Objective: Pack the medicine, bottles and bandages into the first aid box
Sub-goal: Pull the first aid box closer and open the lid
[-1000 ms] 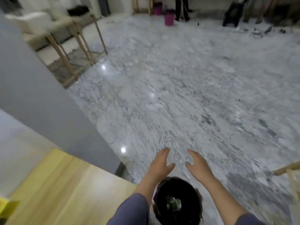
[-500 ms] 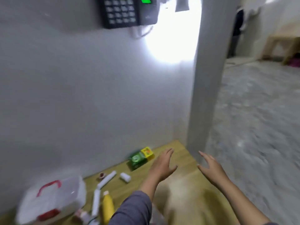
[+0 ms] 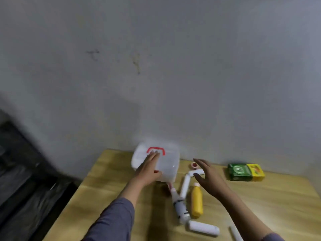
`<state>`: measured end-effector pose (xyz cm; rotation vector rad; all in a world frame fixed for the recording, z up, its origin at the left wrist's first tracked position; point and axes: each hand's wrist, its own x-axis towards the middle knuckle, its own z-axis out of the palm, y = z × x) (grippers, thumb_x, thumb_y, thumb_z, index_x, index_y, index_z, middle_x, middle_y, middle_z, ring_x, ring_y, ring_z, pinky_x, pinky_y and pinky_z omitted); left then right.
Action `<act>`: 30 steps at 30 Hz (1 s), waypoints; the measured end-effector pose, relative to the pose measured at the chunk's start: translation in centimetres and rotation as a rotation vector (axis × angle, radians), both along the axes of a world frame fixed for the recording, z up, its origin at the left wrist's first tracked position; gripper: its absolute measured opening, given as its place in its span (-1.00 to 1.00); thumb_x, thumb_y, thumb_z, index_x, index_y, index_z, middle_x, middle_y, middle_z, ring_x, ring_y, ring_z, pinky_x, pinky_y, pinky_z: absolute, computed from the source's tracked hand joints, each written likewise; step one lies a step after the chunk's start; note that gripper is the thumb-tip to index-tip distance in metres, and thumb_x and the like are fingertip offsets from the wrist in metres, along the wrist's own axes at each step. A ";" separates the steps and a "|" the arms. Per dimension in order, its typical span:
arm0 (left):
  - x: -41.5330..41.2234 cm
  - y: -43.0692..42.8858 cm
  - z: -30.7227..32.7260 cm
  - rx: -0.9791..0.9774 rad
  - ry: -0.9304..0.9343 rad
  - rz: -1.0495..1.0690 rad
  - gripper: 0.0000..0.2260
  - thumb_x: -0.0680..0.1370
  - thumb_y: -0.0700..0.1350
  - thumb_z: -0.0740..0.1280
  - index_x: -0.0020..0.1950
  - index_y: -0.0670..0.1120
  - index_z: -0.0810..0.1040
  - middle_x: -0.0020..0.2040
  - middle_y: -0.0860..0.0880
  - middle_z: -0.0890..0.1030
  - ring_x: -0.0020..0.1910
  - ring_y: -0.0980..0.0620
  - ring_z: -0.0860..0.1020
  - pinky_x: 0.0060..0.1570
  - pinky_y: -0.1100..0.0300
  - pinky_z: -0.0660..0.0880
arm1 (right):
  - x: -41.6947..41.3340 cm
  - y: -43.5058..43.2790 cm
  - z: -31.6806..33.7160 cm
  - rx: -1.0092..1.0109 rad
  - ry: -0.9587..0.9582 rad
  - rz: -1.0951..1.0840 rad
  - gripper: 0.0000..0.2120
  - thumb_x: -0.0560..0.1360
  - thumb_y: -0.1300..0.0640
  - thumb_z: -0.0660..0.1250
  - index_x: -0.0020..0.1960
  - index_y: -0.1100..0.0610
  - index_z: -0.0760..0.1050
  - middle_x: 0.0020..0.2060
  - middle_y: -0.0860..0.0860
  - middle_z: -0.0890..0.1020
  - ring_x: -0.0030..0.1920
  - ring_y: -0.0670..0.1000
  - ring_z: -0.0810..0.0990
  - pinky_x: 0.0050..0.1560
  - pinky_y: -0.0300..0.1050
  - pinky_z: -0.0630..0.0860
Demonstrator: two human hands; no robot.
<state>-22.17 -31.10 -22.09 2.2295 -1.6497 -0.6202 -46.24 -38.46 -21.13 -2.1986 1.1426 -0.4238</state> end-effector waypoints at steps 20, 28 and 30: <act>17.8 47.3 14.4 -0.591 -0.128 1.134 -0.04 0.37 -0.14 0.63 0.64 0.02 0.15 0.61 -0.10 0.13 0.58 -0.08 0.21 0.38 0.18 0.30 | 38.2 35.0 15.3 -0.961 -0.232 0.990 -0.30 0.29 -0.16 0.46 0.36 -0.04 0.31 0.31 0.04 0.50 0.31 0.24 0.45 0.20 0.45 0.35; 18.4 58.5 4.1 -0.585 -0.107 1.391 -0.01 0.25 -0.17 0.69 0.59 -0.03 0.29 0.48 -0.12 0.27 0.48 -0.12 0.34 0.41 0.03 0.43 | 43.3 44.2 5.8 -0.608 -0.292 1.455 -0.40 0.41 -0.41 -0.09 0.30 -0.22 0.39 0.42 -0.13 0.36 0.46 0.13 0.23 0.34 0.50 0.03; 17.8 59.8 0.0 -0.552 -0.111 1.423 0.00 0.25 -0.12 0.70 0.60 -0.03 0.28 0.47 -0.12 0.27 0.50 -0.10 0.31 0.40 0.17 0.35 | 43.3 45.4 1.8 -0.520 -0.353 1.458 -0.40 0.43 -0.39 -0.13 0.25 -0.20 0.45 0.38 -0.16 0.41 0.44 0.09 0.27 0.35 0.47 0.03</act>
